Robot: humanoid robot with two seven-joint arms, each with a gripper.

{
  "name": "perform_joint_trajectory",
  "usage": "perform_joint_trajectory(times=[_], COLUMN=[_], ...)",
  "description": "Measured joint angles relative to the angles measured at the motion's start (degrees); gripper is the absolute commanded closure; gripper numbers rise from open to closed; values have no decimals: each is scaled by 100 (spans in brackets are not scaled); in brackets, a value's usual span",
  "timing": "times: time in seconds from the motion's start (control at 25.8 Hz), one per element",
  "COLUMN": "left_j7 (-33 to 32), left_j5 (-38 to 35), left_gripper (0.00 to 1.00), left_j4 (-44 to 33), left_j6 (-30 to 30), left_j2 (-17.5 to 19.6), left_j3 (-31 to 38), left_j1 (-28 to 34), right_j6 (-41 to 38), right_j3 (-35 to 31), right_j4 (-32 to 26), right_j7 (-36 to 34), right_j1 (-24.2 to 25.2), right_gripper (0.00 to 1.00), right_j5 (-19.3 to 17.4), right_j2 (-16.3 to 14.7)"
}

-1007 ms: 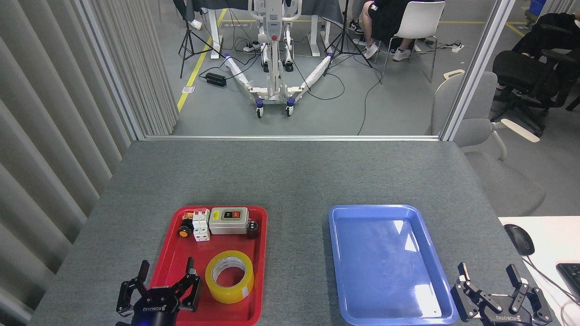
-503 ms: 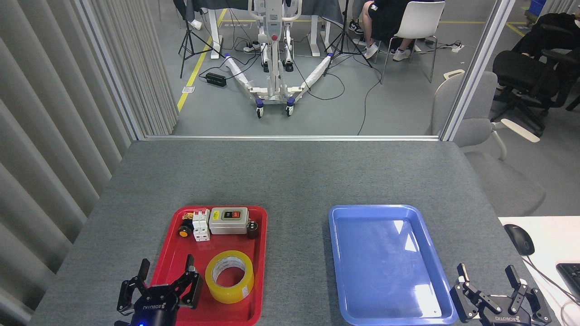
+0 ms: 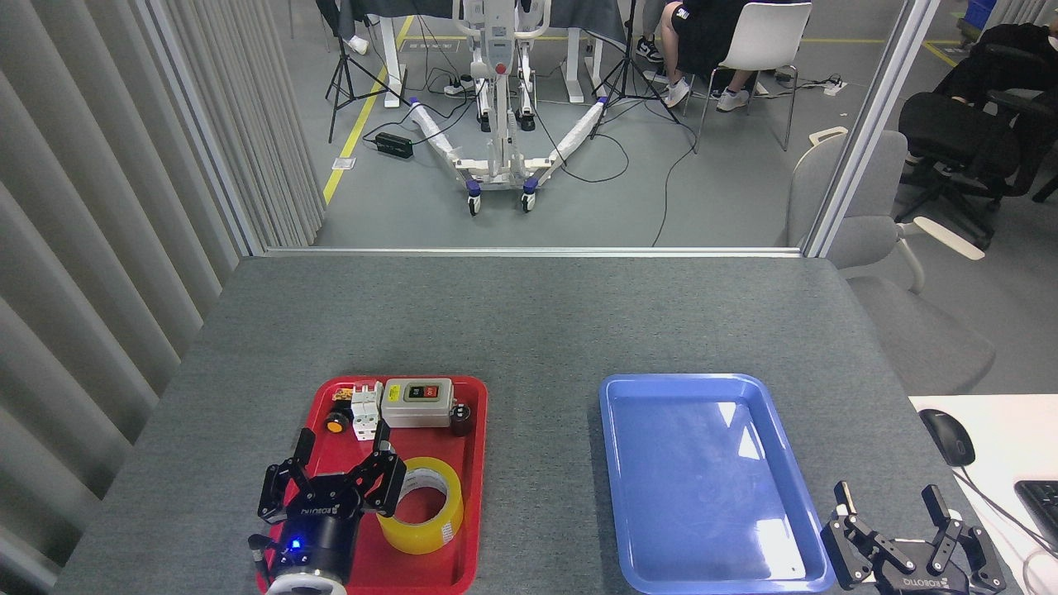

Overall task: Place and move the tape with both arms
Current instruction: 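Lower the left gripper and close it on the tape roll's rim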

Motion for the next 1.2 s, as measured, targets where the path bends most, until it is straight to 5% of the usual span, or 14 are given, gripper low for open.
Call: perform_joint_trajectory(times=[0.19, 0.5, 0.93, 1.2], left_j7=[-75, -776, -4309, -4938], left_j5=[-1185, -1296, -1215, -1192], left_gripper=[0, 0, 0, 0], left_j4=[659, 995, 720, 697], left_j6=[245, 257, 256, 197], left_j2=[-58, -77, -65, -40], left_j3=[27, 74, 95, 90], left_j1=[-451, -818, -935, -987], right_j6=[0, 0, -9, -12], right_j3=[6, 10, 86, 97], right_j4=[1, 1, 1, 3], right_j7=[-4, -22, 3, 3], right_j1=[1, 6, 10, 4], right_gripper=[1, 1, 1, 1], right_j5=[0, 8, 187, 217], right_j2=[0, 0, 90, 118])
